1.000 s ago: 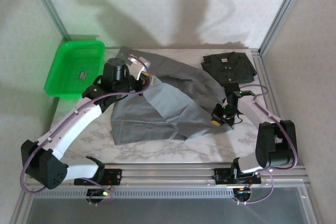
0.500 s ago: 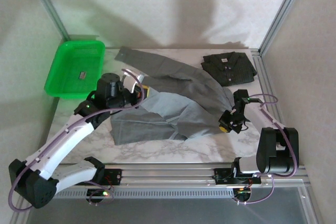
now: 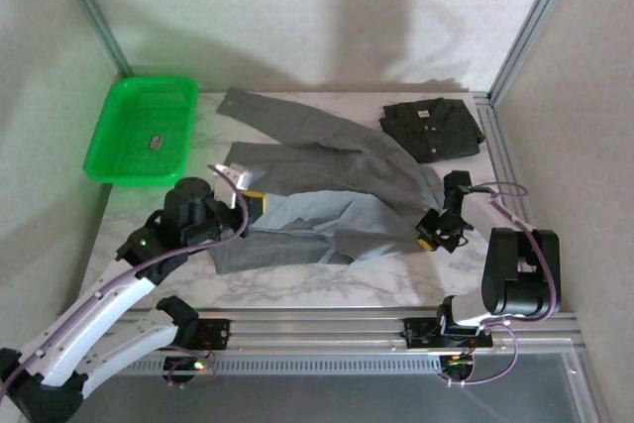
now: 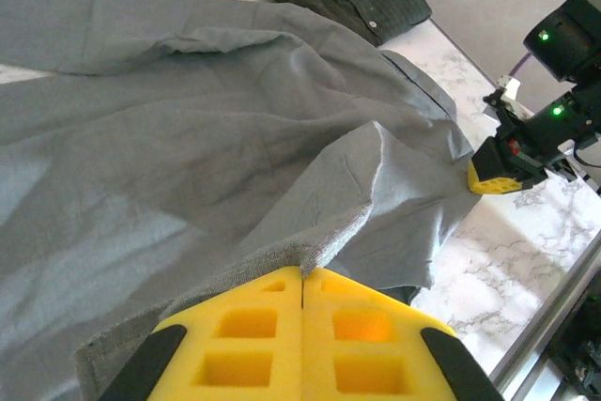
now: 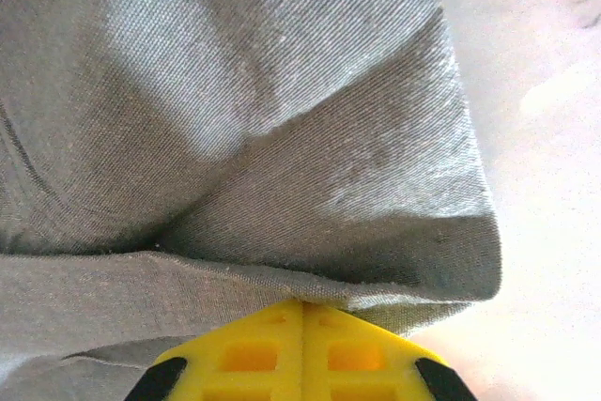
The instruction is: Fold and stack the long sleeve shirts
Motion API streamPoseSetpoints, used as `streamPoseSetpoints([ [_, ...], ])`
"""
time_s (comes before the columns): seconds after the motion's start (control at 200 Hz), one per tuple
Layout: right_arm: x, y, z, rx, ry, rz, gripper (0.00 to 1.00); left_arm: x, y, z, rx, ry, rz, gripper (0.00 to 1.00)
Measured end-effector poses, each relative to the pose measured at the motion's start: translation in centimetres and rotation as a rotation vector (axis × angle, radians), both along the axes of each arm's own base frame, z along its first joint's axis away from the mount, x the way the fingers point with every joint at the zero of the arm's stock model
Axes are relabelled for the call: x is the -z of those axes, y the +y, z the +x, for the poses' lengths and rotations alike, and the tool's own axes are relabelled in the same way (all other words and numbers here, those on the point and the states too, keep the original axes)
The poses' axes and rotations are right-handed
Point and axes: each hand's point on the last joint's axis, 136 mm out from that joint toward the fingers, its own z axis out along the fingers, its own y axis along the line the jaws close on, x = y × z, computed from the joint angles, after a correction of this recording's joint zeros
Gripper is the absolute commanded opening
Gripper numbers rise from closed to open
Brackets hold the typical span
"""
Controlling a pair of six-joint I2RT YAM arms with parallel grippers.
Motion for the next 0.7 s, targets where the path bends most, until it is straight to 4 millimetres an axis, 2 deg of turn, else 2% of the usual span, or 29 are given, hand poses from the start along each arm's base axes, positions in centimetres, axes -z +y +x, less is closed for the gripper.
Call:
streamPoseSetpoints([
  [0.18,0.0,-0.3,0.1,0.017,-0.002,-0.006,0.0,0.9,0.4,-0.8,-0.084,0.051,-0.022,0.01],
  [0.4,-1.5,-0.7,0.6,0.053,-0.065,-0.005,0.0,3.6,-0.1,-1.5,-0.165,0.133,0.041,0.01],
  [0.561,-3.7,-0.9,1.3,0.066,-0.127,0.005,0.0,5.7,-2.0,-4.0,-0.148,0.159,0.126,0.0],
  [0.701,-6.6,-0.9,3.5,0.06,-0.199,0.018,0.0,8.1,-3.9,-6.8,-0.127,0.182,0.21,0.0],
])
